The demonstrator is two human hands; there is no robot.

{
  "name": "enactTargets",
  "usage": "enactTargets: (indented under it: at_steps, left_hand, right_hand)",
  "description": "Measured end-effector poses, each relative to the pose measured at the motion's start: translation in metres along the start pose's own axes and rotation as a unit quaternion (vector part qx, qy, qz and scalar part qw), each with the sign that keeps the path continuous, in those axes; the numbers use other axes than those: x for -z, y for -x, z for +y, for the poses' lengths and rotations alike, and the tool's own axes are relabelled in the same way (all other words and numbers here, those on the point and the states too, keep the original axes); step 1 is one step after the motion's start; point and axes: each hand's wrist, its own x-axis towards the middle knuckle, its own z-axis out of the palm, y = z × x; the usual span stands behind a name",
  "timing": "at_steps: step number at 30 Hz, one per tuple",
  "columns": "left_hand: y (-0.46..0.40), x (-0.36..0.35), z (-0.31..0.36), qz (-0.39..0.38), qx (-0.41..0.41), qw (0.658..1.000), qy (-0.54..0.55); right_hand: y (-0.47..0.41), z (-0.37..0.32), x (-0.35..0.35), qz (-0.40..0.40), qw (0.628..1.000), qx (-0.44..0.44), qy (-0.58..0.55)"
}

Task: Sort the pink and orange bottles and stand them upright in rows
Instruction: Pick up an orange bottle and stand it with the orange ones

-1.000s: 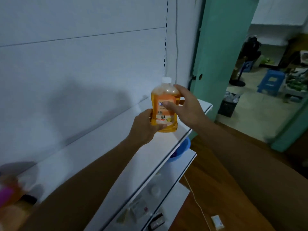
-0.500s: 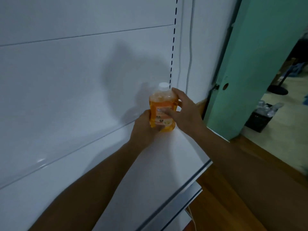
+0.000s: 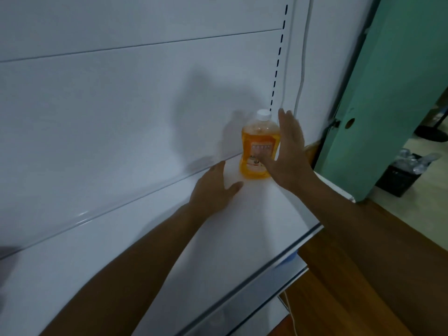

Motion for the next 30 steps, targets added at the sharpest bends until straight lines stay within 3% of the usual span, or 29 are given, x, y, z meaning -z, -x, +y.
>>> enactTargets:
  at_steps: [5, 16, 22, 30]
  left_hand:
    - [0.057, 0.033, -0.043, -0.006, -0.01, 0.997, -0.078]
    - [0.23, 0.101, -0.133, 0.002, 0.05, 0.983, -0.178]
    - [0.308, 0.133, -0.148, 0.087, 0.059, 0.98, -0.171]
    - [0.41, 0.183, -0.171, 0.219, 0.12, 0.954, -0.165]
  right_hand:
    - [0.038, -0.055, -0.011, -0.009, 0.995, 0.054, 0.08]
    - [0.114, -0.217, -0.109, -0.201, 0.966, 0.154, 0.051]
    - [0.155, -0.284, -0.149, -0.284, 0.931, 0.221, -0.06]
    - [0.205, -0.343, -0.179, -0.361, 0.89, 0.245, -0.129]
